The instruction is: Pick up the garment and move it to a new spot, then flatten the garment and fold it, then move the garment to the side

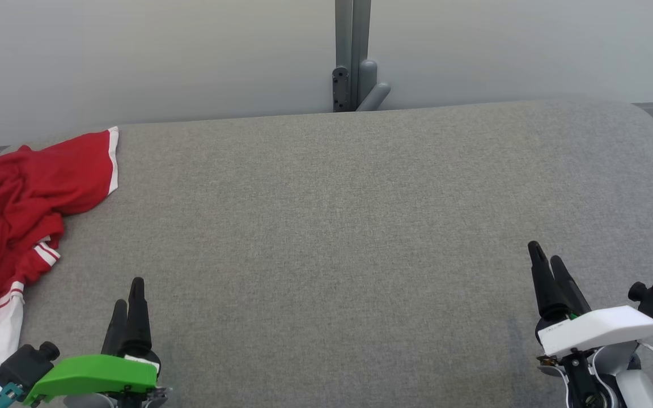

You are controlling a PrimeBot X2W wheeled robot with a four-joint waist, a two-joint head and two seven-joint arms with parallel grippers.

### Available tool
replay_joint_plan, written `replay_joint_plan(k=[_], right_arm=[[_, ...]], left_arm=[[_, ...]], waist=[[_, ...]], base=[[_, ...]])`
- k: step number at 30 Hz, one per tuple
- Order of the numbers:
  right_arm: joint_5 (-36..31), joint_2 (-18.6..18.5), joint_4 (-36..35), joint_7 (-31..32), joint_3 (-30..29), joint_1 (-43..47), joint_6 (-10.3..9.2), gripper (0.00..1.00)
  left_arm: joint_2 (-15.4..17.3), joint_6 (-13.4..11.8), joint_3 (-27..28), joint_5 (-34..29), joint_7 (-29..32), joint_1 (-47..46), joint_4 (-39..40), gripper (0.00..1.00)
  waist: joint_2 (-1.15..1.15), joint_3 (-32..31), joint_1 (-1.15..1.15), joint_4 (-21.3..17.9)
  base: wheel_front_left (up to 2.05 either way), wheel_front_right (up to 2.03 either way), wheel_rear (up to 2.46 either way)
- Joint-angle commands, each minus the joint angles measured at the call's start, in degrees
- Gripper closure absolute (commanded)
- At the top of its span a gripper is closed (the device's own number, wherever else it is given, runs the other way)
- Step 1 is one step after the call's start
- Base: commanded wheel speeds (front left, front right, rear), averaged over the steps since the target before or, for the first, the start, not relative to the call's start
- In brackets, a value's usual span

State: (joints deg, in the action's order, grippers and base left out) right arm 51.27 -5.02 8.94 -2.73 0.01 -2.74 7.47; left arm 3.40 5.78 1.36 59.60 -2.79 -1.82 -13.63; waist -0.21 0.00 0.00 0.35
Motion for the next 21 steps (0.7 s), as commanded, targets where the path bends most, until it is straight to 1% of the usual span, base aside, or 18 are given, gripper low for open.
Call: replay_joint_plan(k=[1,10,15,21], right_arm=[[-2.9,-0.6,-0.9,-0.7,0.4,-0.3,0.01,0.00],[-11.1,-0.9,0.4,-2.5,1.0,0.1,0.02,0.00],[-15.1,-0.9,0.7,-3.4,0.9,0.3,0.02,0.00],[-18.7,-0.8,0.8,-4.3,0.9,0.5,0.02,0.00]], left_arm=[[0.7,-0.2,-0.1,-2.9,-0.7,-0.1,0.5,0.00],[1.4,-0.2,-0.3,-12.4,-2.4,0.7,-0.2,0.00],[1.7,-0.2,0.1,-17.2,-3.3,1.0,0.8,0.00],[1.7,0.0,0.5,-20.9,-4.1,1.6,1.5,0.00]], waist=[[0.06,0.0,0.00,0.0],[0.08,-0.2,0.00,0.0],[0.09,-0.3,0.00,0.1],[0.09,-0.3,0.00,0.1]], base=[[0.00,0.00,0.00],[0.00,0.00,0.00],[0.00,0.00,0.00],[0.00,0.00,0.00]])
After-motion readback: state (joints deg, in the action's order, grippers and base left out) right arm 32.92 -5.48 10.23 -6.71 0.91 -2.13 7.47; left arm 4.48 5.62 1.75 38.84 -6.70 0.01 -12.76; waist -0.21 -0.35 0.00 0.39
